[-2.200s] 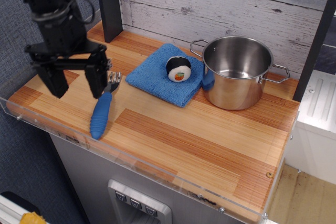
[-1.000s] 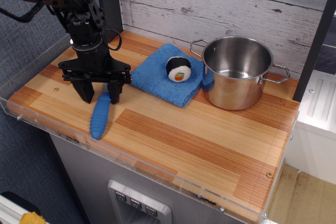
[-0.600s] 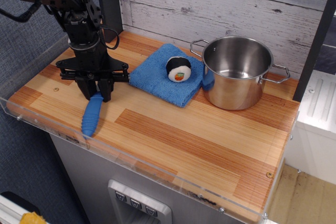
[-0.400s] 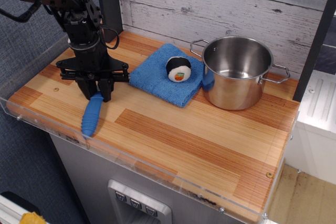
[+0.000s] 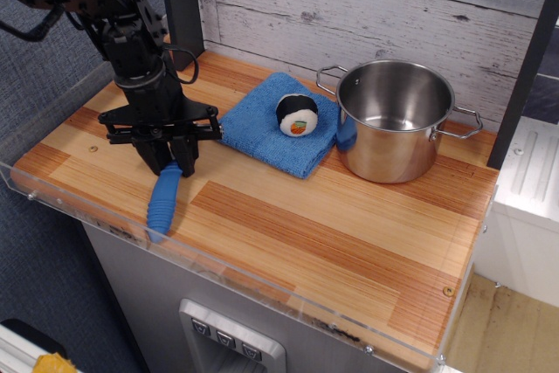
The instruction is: Move the fork to the right in front of the pot
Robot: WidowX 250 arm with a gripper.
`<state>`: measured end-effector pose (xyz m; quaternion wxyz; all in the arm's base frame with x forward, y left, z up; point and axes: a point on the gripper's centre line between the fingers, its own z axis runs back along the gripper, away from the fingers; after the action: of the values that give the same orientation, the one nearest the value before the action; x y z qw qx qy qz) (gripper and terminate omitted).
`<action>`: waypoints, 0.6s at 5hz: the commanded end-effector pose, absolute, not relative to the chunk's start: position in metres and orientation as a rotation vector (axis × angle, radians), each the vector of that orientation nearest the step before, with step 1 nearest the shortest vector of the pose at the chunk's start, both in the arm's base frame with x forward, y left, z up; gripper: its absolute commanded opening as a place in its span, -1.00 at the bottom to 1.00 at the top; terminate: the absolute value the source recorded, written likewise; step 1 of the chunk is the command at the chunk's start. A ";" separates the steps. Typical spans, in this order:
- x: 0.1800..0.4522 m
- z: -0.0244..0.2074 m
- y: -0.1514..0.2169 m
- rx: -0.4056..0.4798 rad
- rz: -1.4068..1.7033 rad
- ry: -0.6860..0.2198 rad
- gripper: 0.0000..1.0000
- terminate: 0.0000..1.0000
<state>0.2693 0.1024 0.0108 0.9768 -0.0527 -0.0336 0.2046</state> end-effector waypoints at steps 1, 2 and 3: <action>0.268 0.079 0.107 -0.125 0.460 -0.178 -1.00 -1.00; 0.266 0.098 0.104 -0.138 0.458 -0.202 -1.00 -1.00; 0.266 0.099 0.087 -0.166 0.413 -0.186 -1.00 -1.00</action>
<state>0.2641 0.0810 0.0847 0.9722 -0.0909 -0.0630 0.2065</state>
